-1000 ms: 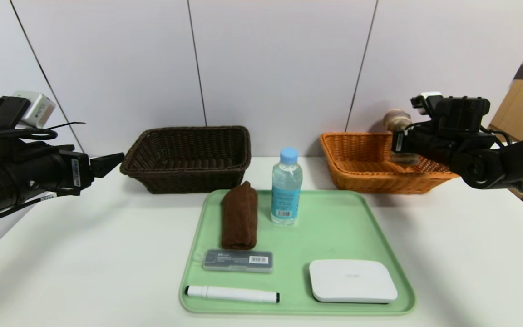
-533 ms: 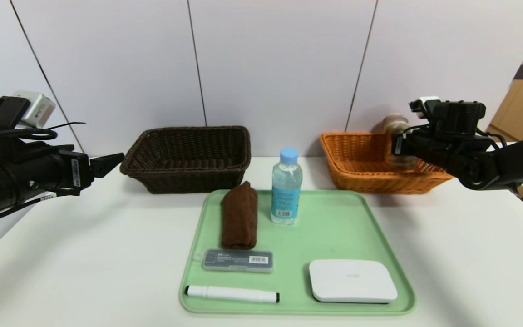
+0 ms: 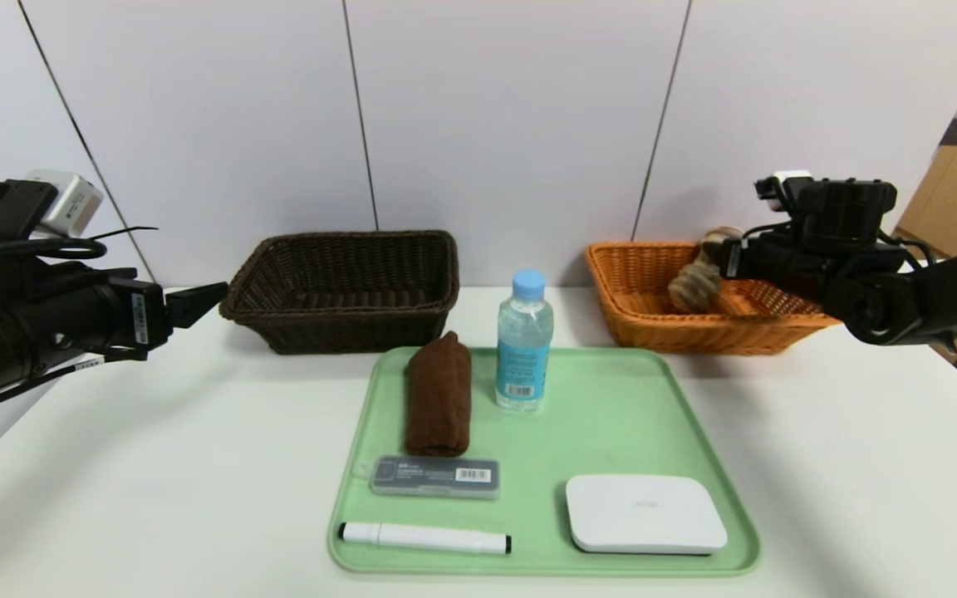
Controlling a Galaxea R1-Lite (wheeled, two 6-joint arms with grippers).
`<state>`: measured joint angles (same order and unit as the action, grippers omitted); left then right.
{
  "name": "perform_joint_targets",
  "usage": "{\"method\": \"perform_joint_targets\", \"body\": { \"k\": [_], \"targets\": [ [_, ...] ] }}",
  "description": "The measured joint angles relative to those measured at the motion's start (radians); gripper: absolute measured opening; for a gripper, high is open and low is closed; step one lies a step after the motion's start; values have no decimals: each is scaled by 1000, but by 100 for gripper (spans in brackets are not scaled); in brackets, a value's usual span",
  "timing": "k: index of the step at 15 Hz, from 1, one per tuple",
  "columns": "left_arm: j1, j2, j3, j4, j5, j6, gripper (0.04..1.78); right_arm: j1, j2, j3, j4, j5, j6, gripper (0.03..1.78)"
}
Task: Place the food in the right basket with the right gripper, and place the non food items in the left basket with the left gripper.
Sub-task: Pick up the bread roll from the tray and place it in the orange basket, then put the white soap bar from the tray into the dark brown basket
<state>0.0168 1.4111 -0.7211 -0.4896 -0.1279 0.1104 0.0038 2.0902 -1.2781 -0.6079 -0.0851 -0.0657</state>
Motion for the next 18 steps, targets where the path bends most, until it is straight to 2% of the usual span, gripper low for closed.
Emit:
{"method": "perform_joint_targets", "body": {
  "k": [6, 9, 14, 18],
  "targets": [
    [1, 0, 1, 0, 0, -1, 169, 6, -77, 51, 6, 0, 0, 151],
    [1, -3, 6, 0, 0, -1, 169, 46, -174, 77, 44, 1, -2, 158],
    [0, -4, 9, -6, 0, 0, 169, 241, -351, 150, 141, 1, 12, 164],
    [1, -6, 29, -37, 0, 0, 169, 428, -473, 230, 274, 12, 1, 167]
  ]
}}
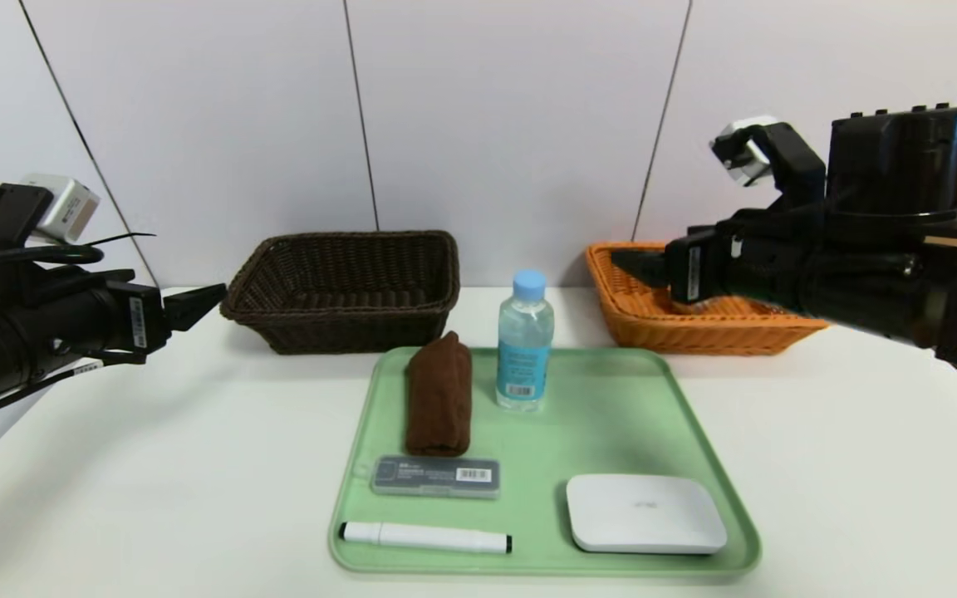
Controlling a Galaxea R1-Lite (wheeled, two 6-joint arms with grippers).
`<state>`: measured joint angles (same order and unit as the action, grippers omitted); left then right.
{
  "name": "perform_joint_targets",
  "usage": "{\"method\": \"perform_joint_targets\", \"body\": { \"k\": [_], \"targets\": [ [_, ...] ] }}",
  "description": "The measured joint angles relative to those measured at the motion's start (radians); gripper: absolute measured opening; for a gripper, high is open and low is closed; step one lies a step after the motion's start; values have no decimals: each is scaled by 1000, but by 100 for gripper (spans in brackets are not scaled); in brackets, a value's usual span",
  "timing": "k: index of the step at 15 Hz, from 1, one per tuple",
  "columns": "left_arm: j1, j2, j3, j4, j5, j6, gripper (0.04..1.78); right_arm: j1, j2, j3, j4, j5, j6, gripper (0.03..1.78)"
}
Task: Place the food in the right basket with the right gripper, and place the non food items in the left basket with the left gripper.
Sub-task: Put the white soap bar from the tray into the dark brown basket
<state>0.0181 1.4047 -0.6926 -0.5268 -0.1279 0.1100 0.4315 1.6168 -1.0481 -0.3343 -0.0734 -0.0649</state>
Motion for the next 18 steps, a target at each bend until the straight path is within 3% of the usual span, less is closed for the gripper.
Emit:
{"method": "perform_joint_targets", "body": {
  "k": [2, 5, 7, 9, 14, 16, 18],
  "targets": [
    [1, -1, 7, -5, 0, 0, 169, 55, -43, 59, 43, 22, -82, 168],
    [0, -2, 11, -6, 0, 5, 169, 74, -95, 148, 135, 123, -296, 169],
    [1, -2, 11, -7, 1, 4, 169, 73, -123, 156, 273, 139, -438, 169],
    [1, -2, 11, -6, 1, 4, 169, 71, -139, 129, 408, 140, -530, 169],
    [1, -2, 11, -6, 2, 6, 169, 76, -149, -11, 745, 162, -647, 169],
    [1, -2, 11, -6, 2, 6, 169, 85, -145, -79, 901, 216, -670, 169],
    [2, -2, 11, -6, 3, 5, 169, 95, -129, -120, 994, 262, -676, 169]
  ]
}}
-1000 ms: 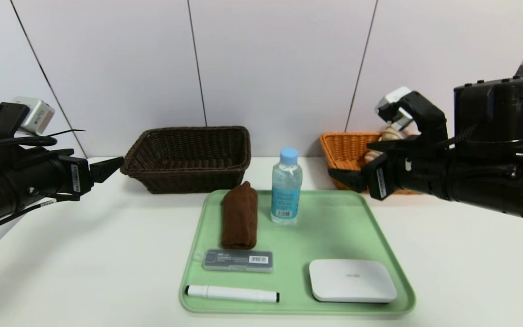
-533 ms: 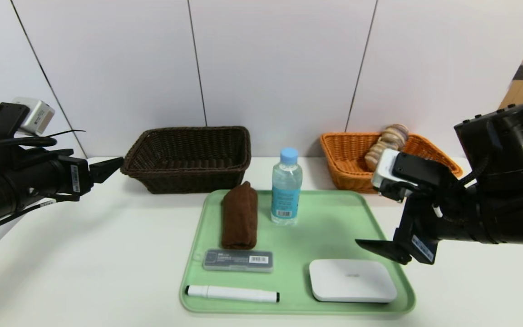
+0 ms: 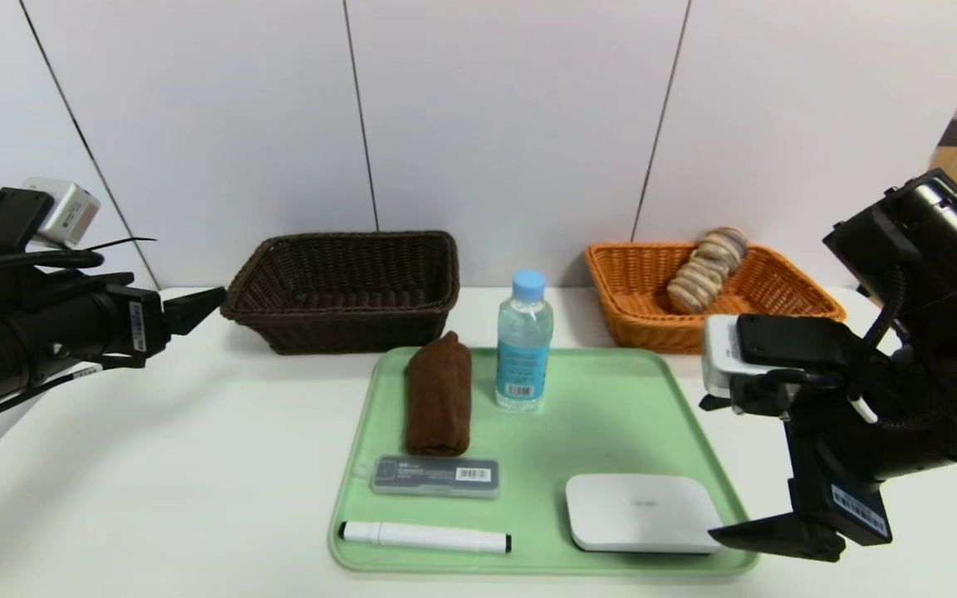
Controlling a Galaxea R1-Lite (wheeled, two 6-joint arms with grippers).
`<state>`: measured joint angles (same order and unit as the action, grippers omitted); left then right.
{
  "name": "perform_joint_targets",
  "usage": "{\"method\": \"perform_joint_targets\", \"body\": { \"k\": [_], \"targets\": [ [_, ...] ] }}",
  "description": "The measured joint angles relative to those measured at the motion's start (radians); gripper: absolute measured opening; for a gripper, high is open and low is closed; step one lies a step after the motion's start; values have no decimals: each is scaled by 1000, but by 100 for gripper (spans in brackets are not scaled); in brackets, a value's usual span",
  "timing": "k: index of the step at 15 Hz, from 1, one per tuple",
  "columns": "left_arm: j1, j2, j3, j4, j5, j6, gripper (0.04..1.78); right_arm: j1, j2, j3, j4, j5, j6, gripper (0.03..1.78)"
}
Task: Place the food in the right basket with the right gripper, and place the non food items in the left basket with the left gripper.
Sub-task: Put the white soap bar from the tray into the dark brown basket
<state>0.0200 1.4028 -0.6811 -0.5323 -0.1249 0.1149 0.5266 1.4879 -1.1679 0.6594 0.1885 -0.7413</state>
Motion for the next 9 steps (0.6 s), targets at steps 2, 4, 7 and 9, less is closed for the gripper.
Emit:
{"method": "perform_joint_targets", "body": {
  "k": [2, 4, 7, 9],
  "targets": [
    [4, 0, 1, 0, 0, 0, 169, 9, 27, -23, 8, 36, -17, 169],
    [7, 0, 2, 0, 0, -2, 169, 13, 65, -49, 8, 47, -39, 169],
    [16, -6, -4, 0, -1, -4, 169, 15, 128, -79, 3, 48, -40, 170],
    [17, -11, -8, 0, -1, -3, 169, 16, 159, -81, 4, 46, -40, 170]
  ]
}}
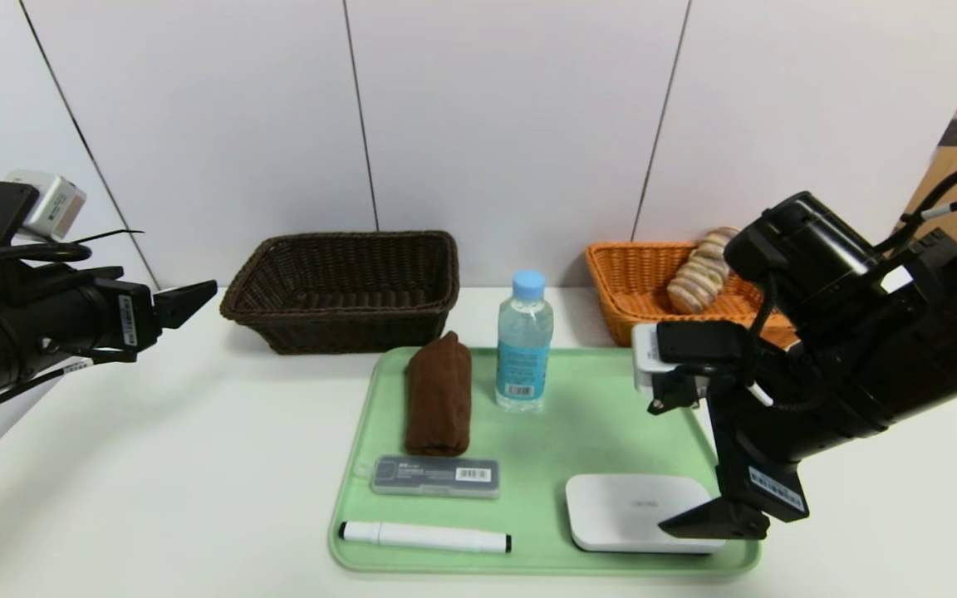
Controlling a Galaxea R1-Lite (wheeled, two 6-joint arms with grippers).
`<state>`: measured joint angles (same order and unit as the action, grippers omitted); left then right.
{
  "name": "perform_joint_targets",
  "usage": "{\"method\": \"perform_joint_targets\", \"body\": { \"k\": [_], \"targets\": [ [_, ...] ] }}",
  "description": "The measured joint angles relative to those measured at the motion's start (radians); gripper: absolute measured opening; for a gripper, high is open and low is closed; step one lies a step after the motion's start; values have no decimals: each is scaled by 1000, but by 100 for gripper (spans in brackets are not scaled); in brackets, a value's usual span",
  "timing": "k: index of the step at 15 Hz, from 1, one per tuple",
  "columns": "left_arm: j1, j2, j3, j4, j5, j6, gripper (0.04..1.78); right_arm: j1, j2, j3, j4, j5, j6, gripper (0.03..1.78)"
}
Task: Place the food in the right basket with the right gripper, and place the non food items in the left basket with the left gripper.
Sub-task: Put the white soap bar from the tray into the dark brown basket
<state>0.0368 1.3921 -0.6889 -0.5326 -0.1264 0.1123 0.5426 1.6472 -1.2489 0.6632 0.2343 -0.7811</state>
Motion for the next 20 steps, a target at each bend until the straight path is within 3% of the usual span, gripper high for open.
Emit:
{"method": "perform_joint_targets", "body": {
  "k": [9, 20],
  "targets": [
    [7, 2, 1, 0, 0, -13, 169, 19, 71, 33, -5, -8, 0, 170],
    [7, 4, 7, -75, 0, -9, 169, 20, 134, 96, -103, -8, 7, 170]
  ]
}}
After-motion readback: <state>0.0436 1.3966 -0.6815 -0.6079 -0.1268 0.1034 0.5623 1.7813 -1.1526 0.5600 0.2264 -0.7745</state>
